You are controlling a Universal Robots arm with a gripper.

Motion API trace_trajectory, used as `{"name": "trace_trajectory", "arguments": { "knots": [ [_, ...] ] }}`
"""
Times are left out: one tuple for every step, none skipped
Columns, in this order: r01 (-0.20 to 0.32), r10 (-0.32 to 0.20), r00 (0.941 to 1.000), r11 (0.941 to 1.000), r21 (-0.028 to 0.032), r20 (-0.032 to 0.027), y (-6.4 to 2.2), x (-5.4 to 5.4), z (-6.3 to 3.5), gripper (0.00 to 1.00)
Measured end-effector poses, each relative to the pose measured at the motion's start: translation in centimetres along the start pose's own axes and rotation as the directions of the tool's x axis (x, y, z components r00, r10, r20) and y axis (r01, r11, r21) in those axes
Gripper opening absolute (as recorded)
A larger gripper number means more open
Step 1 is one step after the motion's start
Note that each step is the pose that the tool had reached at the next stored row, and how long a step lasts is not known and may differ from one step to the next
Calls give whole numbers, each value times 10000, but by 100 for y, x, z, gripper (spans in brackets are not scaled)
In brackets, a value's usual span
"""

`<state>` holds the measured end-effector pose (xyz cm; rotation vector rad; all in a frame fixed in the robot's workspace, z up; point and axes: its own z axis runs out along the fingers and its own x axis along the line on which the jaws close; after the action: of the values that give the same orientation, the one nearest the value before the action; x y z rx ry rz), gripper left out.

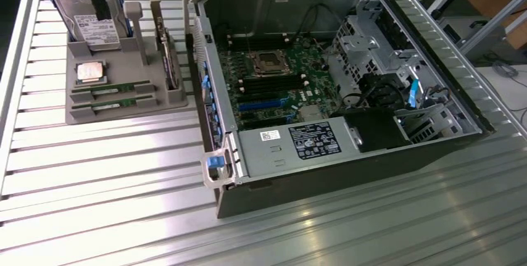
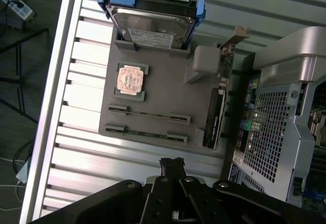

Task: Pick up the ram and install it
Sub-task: 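Pick up the ram and move it above insertion slot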

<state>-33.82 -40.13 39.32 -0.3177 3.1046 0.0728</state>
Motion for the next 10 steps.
{"name": "trace_trajectory", "arguments": {
  "knots": [
    [34, -34, 10000, 10000, 0, -2, 0, 0, 0, 11],
    [61, -61, 10000, 10000, -1, -3, 0, 0, 0, 11],
    [90, -90, 10000, 10000, -2, -5, 0, 0, 0, 11],
    [114, -114, 9999, 9999, -2, -5, 0, 0, 0, 11],
    [131, -131, 9999, 9999, -3, -6, 0, 0, 0, 11],
    [144, -144, 9999, 9999, -4, -7, 0, 0, 0, 11],
    [174, -174, 9998, 9998, -4, -9, 0, 0, 0, 11],
    [200, -200, 9998, 9998, -5, -9, 0, 0, 0, 11],
    [229, -229, 9997, 9997, -6, -11, 0, 0, 0, 11],
    [250, -250, 9997, 9997, -6, -11, 0, 0, 0, 11]
  ]
}}
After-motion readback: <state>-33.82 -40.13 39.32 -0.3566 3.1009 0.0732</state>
